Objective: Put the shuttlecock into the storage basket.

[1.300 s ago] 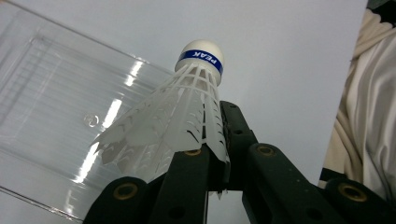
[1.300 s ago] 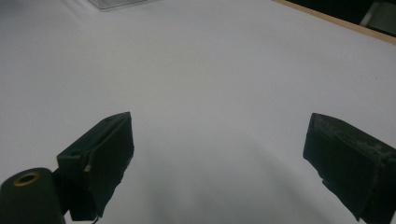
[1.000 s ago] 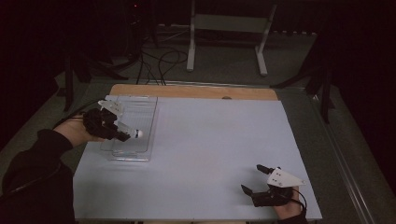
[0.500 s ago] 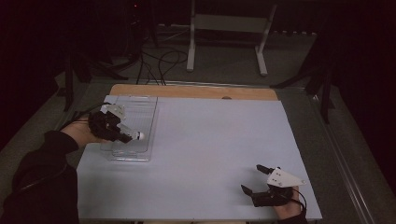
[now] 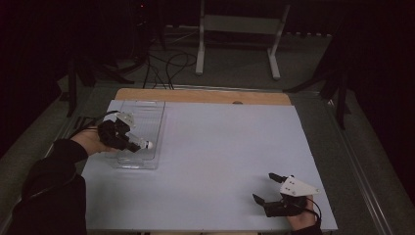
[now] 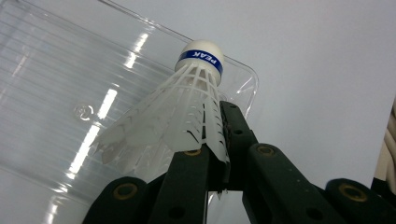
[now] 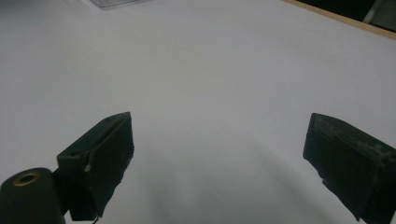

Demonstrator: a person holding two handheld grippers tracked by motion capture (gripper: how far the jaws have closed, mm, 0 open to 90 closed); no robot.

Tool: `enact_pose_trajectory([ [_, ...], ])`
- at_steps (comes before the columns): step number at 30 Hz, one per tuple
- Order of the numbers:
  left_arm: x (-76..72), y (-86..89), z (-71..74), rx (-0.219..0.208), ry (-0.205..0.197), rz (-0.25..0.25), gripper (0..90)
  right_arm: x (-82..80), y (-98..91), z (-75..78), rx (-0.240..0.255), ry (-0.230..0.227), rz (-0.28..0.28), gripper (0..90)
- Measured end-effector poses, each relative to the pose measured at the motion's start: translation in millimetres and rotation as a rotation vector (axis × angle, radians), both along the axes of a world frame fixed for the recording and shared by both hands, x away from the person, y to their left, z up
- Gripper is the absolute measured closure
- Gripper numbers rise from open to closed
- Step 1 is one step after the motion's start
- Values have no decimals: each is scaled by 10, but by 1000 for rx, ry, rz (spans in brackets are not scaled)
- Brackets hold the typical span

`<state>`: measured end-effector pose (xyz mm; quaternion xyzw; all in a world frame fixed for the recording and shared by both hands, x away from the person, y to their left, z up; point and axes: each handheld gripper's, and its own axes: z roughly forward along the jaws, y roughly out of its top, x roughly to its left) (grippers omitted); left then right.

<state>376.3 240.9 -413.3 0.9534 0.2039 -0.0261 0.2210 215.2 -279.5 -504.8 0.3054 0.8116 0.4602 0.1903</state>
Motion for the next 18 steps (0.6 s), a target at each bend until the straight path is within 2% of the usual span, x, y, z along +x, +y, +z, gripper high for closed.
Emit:
enact_pose_trajectory([
  [18, 39, -40, -147, 14, 44, 4, 897, 8, -7, -7, 2, 4, 0, 85],
])
